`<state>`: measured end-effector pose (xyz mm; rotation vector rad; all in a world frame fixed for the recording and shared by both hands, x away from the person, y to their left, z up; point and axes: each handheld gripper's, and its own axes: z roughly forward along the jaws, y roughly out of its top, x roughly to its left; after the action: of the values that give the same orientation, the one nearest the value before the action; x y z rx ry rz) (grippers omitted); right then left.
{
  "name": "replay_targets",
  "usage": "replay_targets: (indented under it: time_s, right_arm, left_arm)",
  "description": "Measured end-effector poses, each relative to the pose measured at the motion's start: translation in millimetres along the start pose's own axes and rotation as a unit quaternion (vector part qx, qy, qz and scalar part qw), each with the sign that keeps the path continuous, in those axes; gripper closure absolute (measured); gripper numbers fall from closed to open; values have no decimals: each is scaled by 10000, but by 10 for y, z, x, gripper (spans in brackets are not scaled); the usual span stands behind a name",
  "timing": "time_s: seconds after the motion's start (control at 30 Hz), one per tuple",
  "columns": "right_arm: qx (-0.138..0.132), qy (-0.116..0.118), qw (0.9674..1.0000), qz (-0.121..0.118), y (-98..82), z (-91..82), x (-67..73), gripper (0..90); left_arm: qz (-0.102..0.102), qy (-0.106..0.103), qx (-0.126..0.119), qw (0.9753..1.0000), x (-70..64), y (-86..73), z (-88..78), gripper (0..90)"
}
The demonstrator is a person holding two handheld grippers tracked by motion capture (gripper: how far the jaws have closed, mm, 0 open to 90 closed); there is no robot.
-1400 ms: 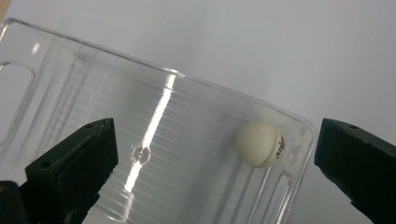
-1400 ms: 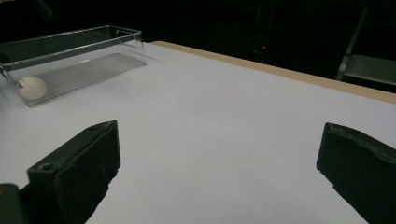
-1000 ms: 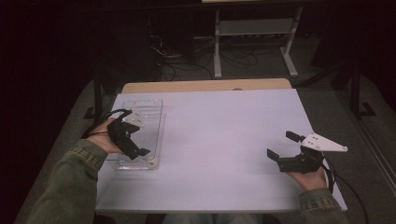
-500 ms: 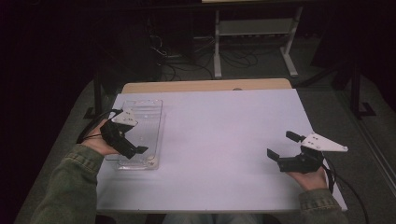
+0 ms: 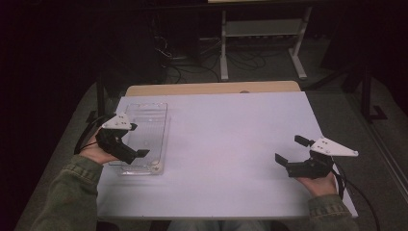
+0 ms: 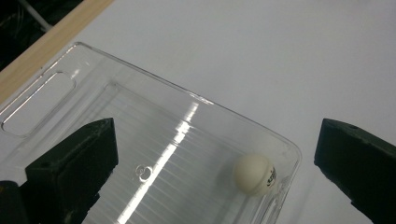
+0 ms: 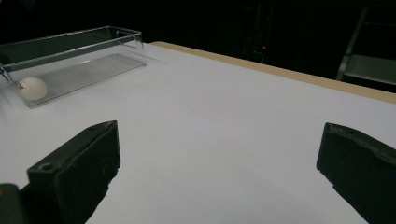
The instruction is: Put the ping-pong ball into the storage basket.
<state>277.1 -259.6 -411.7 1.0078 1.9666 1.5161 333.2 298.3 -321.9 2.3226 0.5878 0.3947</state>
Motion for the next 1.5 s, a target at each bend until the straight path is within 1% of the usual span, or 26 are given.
replay_targets:
  time_s: [0.1, 0.13, 0.2, 0.23, 0.37, 0.5, 0.53, 0.63, 0.67, 0.8, 0.87, 0.9, 0.93, 1.0, 1.07, 1.17, 1.2, 1.27, 1.37, 1.4, 1.43, 1.5]
  right_arm:
    - [1, 2, 10000, -3, 0, -1, -1, 0]
    - [-7, 0, 10000, -5, 1, -2, -1, 0]
    - [-14, -6, 10000, 1, 2, -5, -2, 0]
    - [-15, -9, 10000, -1, 1, -6, -3, 0]
    - [-8, -3, 10000, -9, 2, -5, 2, 0]
    - [-9, -8, 10000, 2, 1, -5, -1, 0]
    - [-11, -6, 10000, -1, 1, -5, 0, 0]
    - [9, -4, 10000, 7, 0, -2, 3, 0]
    - [9, -4, 10000, 7, 0, -2, 3, 0]
    - [14, -15, 10000, 11, -1, -3, -1, 0]
    - [10, -14, 10000, 7, -2, -2, -2, 0]
    - [8, -7, 10000, 6, -1, -2, 0, 0]
    - [8, -7, 10000, 6, -1, -2, 0, 0]
    - [2, -12, 10000, 8, -1, -2, 2, 0]
    - [-1, -11, 10000, 9, -1, -4, 2, 0]
    - [-1, -13, 10000, 7, -1, -3, 2, 0]
    - [-1, -13, 10000, 7, -1, -3, 2, 0]
    - [14, -17, 10000, -3, -2, 1, 3, 0]
    - [9, -24, 10000, 0, -2, 0, 3, 0]
    - [9, -24, 10000, 0, -2, 0, 3, 0]
    - [9, -32, 10000, 0, -1, -2, 2, 0]
    - [12, -31, 10000, 4, -1, -3, 3, 0]
  left_arm:
    - [-40, 136, -75, 9999, 8, -20, -21, 0]
    - [-80, 155, -110, 9998, 12, -27, -32, 0]
    - [-159, 154, -272, 9994, 16, -42, -53, 0]
    - [-172, 159, -308, 9993, 17, -51, -65, 0]
    - [-206, 219, -351, 9989, -12, -89, -79, 0]
    - [-228, 273, -479, 9982, -43, -126, -109, 0]
    - [-257, 259, -516, 9980, -48, -136, -111, 0]
    - [-249, 350, -482, 9979, -52, -165, -123, 0]
    - [-249, 350, -482, 9979, -52, -165, -123, 0]
    - [-269, 467, -564, 9970, -70, -212, -156, 0]
    - [-304, 483, -609, 9965, -73, -223, -161, 0]
    - [-374, 556, -618, 9958, -69, -250, -173, 0]
    - [-374, 556, -618, 9958, -69, -250, -173, 0]
    - [-552, 631, -765, 9935, -58, -309, -186, 0]
    - [-654, 639, -881, 9919, -53, -351, -197, 0]
    - [-718, 680, -920, 9908, -56, -399, -197, 0]
    - [-718, 680, -920, 9908, -56, -399, -197, 0]
    - [-778, 707, -1031, 9891, -71, -426, -198, 0]
    - [-773, 725, -1048, 9888, -73, -433, -201, 0]
    - [-839, 730, -1119, 9875, -76, -453, -197, 0]
    - [-839, 764, -1156, 9868, -76, -466, -200, 0]
    - [-920, 803, -1273, 9843, -84, -496, -200, 0]
